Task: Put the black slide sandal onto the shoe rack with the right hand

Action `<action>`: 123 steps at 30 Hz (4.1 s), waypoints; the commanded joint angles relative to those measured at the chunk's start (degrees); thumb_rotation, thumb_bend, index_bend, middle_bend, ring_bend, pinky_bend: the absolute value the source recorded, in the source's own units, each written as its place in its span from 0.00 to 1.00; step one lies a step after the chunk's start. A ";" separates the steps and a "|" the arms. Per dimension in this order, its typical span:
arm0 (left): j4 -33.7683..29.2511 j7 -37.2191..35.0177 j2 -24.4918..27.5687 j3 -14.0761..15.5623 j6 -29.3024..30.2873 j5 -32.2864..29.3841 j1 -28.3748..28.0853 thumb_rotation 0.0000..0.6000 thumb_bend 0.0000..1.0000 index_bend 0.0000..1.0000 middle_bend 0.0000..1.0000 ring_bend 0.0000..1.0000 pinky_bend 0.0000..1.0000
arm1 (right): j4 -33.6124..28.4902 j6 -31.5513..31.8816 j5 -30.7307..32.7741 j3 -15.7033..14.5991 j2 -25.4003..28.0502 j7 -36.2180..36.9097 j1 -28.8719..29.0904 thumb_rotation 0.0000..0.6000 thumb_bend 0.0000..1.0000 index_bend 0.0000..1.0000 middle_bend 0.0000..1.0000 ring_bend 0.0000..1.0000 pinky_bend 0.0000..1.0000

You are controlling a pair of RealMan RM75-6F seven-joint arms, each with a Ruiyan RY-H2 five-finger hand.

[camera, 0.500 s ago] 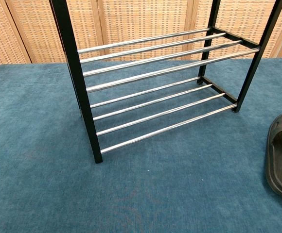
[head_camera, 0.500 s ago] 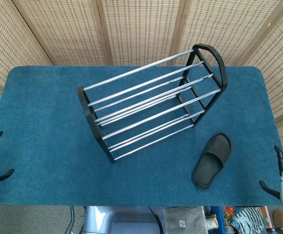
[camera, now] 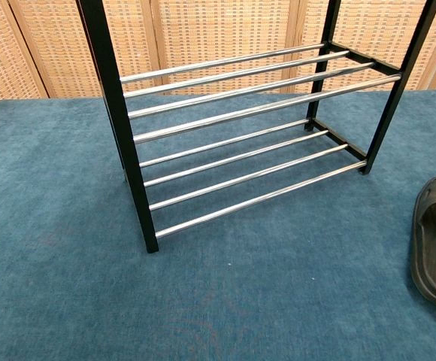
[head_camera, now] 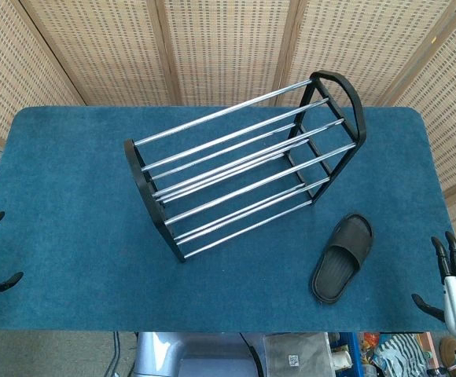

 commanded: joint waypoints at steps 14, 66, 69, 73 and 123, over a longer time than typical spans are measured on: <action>-0.29 -0.88 0.56 -0.57 -1.14 -1.46 -0.57 1.00 0.11 0.00 0.00 0.00 0.00 | 13.25 -13.57 -24.44 -7.89 -0.44 30.72 15.18 1.00 0.59 0.26 0.17 0.00 0.00; -1.41 0.44 0.45 -0.26 -3.53 -3.33 -1.64 1.00 0.11 0.00 0.00 0.00 0.00 | 5.59 -35.80 10.03 -7.69 5.57 -4.80 20.21 1.00 0.20 0.07 0.02 0.00 0.00; -1.48 0.05 0.64 -0.25 -3.39 -3.34 -1.52 1.00 0.11 0.00 0.00 0.00 0.00 | 4.24 -33.96 13.34 -6.19 6.44 -2.65 19.33 1.00 0.00 0.00 0.00 0.00 0.00; -1.44 -0.76 1.00 -0.25 -3.27 -3.21 -1.41 1.00 0.11 0.00 0.00 0.00 0.00 | 0.91 -31.95 17.31 -3.41 6.04 4.73 18.08 1.00 0.00 0.00 0.00 0.00 0.00; -1.04 -5.62 3.09 0.21 -3.50 -1.93 -1.06 1.00 0.11 0.00 0.00 0.00 0.00 | 3.22 -25.80 55.48 6.23 -14.71 -0.53 22.46 1.00 0.00 0.00 0.00 0.00 0.00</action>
